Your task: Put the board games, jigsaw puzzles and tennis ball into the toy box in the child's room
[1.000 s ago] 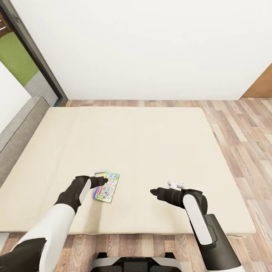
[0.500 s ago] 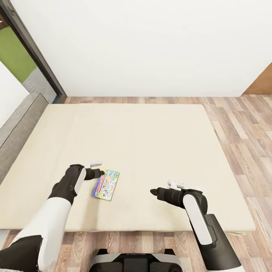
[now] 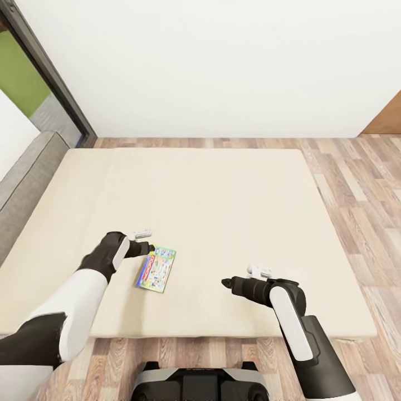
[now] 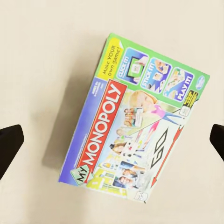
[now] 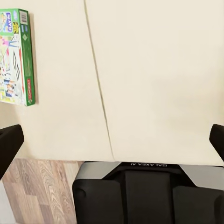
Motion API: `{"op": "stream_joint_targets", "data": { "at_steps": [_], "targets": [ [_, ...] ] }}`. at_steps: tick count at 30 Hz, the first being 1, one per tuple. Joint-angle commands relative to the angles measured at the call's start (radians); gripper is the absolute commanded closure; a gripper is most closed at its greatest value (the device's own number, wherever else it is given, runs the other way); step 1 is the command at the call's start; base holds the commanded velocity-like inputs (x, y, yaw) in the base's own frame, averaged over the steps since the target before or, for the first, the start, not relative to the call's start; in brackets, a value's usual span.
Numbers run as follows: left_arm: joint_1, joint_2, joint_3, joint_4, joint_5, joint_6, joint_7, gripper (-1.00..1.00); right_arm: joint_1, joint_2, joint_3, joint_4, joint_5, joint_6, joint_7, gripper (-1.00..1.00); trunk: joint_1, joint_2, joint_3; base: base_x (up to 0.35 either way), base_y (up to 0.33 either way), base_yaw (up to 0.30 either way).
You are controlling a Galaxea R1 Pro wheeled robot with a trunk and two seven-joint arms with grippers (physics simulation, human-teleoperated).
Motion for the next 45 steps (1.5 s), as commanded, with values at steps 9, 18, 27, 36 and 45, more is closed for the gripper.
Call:
{"op": "stream_joint_targets", "data": {
  "at_steps": [9, 18, 27, 36, 45],
  "targets": [
    [-0.026, 0.001, 0.003, 0.104, 0.000, -0.062, 0.000, -1.00, -0.001, 0.000, 0.000, -0.001, -0.010, 0.003, -0.010, -1.00, 0.000, -0.002, -0.016, 0.000, 0.000, 0.000],
    [-0.030, 0.000, 0.002, 0.138, 0.000, -0.118, 0.000, -1.00, -0.001, 0.000, 0.000, 0.000, -0.010, 0.003, -0.010, -1.00, 0.000, -0.002, -0.031, 0.000, 0.000, 0.000],
    [-0.030, 0.000, 0.002, 0.145, 0.000, -0.132, -0.001, -1.00, -0.001, 0.000, 0.000, 0.001, -0.010, 0.003, -0.010, -1.00, 0.000, -0.002, -0.046, 0.000, 0.000, 0.000],
    [-0.030, 0.000, 0.000, 0.146, 0.000, -0.137, -0.001, -1.00, -0.001, 0.000, 0.000, 0.001, -0.010, 0.003, -0.010, -1.00, 0.000, -0.002, -0.061, 0.000, 0.000, 0.000],
    [-0.030, 0.001, -0.001, 0.146, 0.000, -0.145, -0.003, -1.00, -0.001, 0.000, 0.000, 0.002, -0.010, 0.003, -0.010, -1.00, 0.000, -0.002, -0.075, 0.000, 0.000, 0.000]
  ]
}}
